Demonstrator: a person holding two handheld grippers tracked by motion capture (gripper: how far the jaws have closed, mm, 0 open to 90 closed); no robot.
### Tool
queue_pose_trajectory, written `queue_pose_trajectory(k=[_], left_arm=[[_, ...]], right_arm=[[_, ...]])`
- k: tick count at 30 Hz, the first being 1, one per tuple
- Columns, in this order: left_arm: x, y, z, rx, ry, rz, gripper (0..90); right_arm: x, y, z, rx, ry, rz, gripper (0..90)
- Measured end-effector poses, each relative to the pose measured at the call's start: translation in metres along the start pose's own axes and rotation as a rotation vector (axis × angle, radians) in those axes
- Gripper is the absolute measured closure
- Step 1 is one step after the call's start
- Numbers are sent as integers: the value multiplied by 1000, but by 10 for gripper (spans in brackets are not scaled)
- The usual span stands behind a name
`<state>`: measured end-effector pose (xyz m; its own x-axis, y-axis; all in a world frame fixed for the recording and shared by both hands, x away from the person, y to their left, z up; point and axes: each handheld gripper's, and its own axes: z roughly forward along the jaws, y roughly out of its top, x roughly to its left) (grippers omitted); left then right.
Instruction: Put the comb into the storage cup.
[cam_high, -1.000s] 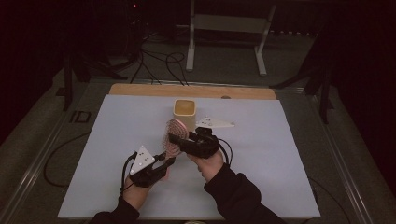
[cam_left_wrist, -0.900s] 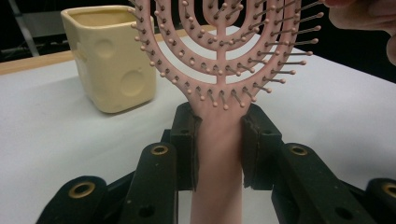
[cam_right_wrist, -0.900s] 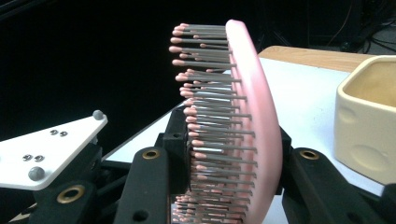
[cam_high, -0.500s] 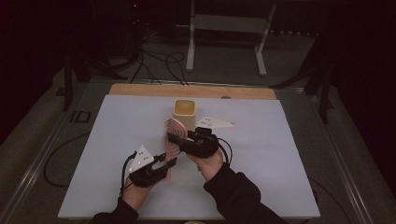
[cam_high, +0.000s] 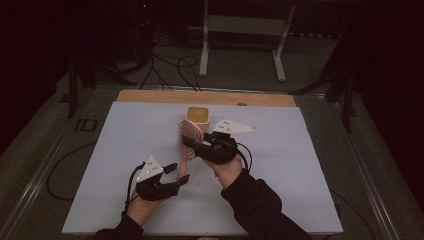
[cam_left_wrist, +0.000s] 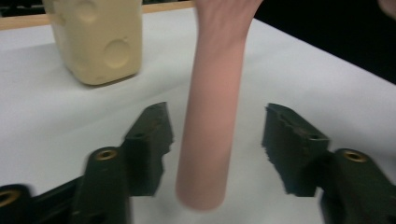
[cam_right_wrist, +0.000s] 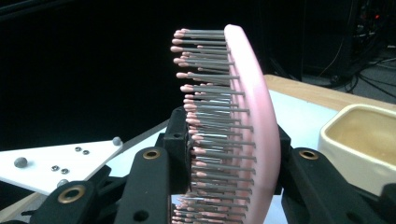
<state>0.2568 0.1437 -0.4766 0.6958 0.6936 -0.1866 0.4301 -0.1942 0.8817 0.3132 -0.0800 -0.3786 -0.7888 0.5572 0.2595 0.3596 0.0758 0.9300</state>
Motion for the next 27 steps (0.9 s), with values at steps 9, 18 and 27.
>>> queue_pose_trajectory(k=[9,18,27], left_arm=[[7,0,-8,27,-25,-8,189],[11,-8,-16,60,-110,21,3],[15,-19,-30,40,-151,41,3]], right_arm=[[-6,8,-8,-23,-13,-9,645],[-11,12,-13,-32,-21,-20,645],[-16,21,-19,-50,-33,-30,645]])
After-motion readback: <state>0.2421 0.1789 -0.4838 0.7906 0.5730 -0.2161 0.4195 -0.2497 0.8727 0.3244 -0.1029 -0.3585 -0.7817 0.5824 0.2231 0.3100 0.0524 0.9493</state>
